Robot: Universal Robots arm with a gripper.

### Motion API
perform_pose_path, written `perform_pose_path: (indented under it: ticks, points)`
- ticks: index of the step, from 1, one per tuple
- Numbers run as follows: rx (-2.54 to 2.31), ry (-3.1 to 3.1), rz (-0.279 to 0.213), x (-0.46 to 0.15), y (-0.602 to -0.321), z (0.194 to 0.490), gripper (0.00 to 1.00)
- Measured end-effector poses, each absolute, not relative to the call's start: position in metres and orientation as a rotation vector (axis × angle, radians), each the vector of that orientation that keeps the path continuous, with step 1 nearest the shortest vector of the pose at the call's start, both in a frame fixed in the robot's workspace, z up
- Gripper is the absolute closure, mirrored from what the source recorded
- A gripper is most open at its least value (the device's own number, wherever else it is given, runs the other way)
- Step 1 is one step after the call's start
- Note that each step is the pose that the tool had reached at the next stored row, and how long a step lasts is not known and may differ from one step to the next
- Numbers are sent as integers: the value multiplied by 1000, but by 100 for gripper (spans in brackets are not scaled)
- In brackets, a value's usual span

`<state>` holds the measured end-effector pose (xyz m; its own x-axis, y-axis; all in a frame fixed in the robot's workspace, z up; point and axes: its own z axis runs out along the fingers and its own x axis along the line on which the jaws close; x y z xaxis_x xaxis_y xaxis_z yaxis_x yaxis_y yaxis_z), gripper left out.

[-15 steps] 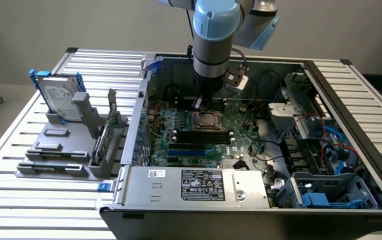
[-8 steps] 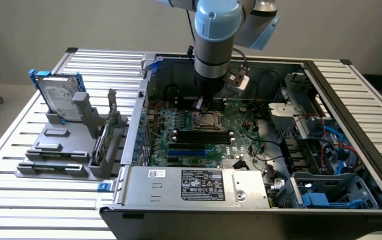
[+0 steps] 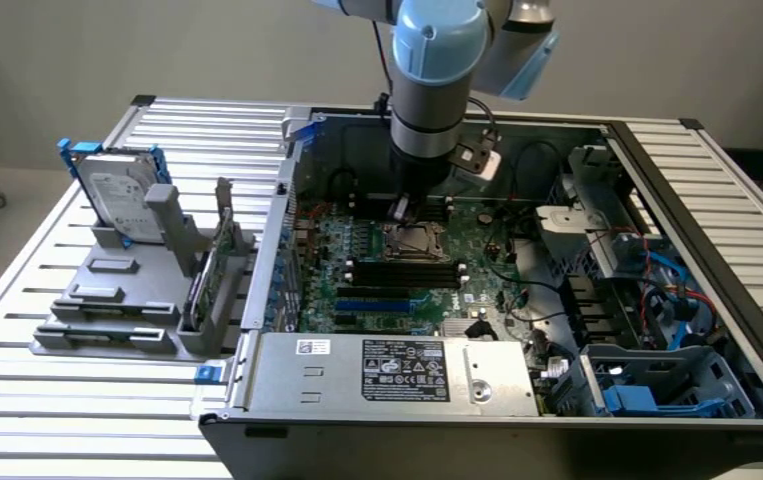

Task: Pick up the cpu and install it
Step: 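Install the first cpu locking lever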

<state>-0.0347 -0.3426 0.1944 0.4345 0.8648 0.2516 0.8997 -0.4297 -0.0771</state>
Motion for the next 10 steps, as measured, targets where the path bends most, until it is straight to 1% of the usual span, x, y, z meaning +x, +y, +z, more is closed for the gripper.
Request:
perform_pose_path:
  ticks: [10]
  points:
    - [-2467,-1582,-263,-30,-344,194,89]
